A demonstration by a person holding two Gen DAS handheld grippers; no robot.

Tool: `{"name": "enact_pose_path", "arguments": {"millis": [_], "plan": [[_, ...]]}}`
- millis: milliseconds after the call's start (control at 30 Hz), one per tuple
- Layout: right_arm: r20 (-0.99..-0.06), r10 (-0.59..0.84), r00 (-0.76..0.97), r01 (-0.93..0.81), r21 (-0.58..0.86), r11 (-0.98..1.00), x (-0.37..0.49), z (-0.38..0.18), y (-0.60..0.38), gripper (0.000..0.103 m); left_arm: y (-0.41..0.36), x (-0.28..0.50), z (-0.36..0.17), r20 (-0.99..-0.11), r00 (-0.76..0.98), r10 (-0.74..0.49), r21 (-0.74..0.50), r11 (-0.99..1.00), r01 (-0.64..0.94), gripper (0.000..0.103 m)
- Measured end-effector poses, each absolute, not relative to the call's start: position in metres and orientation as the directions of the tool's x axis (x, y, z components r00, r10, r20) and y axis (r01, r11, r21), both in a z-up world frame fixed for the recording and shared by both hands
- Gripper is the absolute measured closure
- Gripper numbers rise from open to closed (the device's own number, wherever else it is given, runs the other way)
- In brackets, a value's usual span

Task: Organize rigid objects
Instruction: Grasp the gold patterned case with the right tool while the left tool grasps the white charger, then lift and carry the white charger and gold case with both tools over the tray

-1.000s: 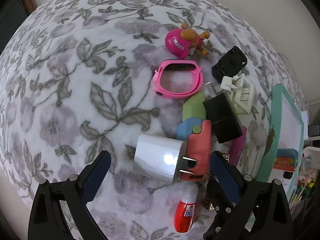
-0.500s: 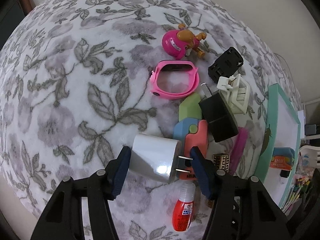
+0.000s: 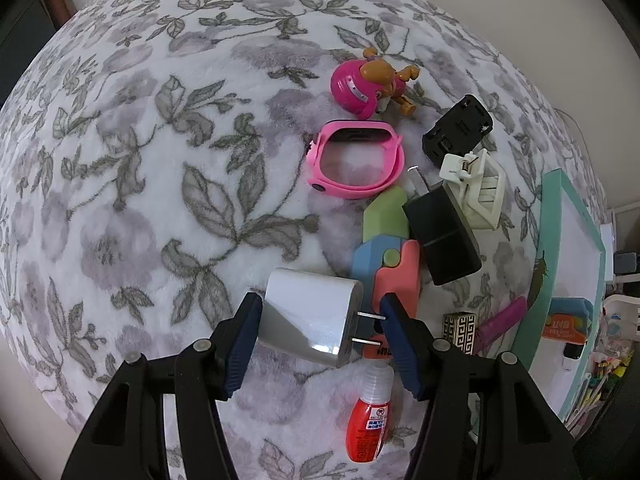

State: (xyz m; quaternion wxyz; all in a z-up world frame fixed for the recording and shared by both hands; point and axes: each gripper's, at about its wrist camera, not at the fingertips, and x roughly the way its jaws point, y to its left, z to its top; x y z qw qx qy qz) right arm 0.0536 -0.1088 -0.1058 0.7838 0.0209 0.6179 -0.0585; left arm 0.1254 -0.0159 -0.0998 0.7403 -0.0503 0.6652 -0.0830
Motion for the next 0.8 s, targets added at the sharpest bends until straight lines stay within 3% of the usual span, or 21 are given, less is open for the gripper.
{"name": "enact_pose_path", "arguments": {"millis": [200, 800], "plan": [[-0.971, -0.037, 0.235, 0.127, -0.008, 0.992, 0.053, -0.105, -0.109, 0.080, -0.015, 0.125, -0.099, -0.978, 0.103, -0.183, -0.179, 0.983, 0.050, 0.041], [-0.935, 0.161, 0.315, 0.273, 0.252, 0.929, 0.046, -0.072, -0.169, 0.081, -0.005, 0.123, -0.036, -0.949, 0.271, -0.159, -0.153, 0.987, 0.044, 0.041]]}}
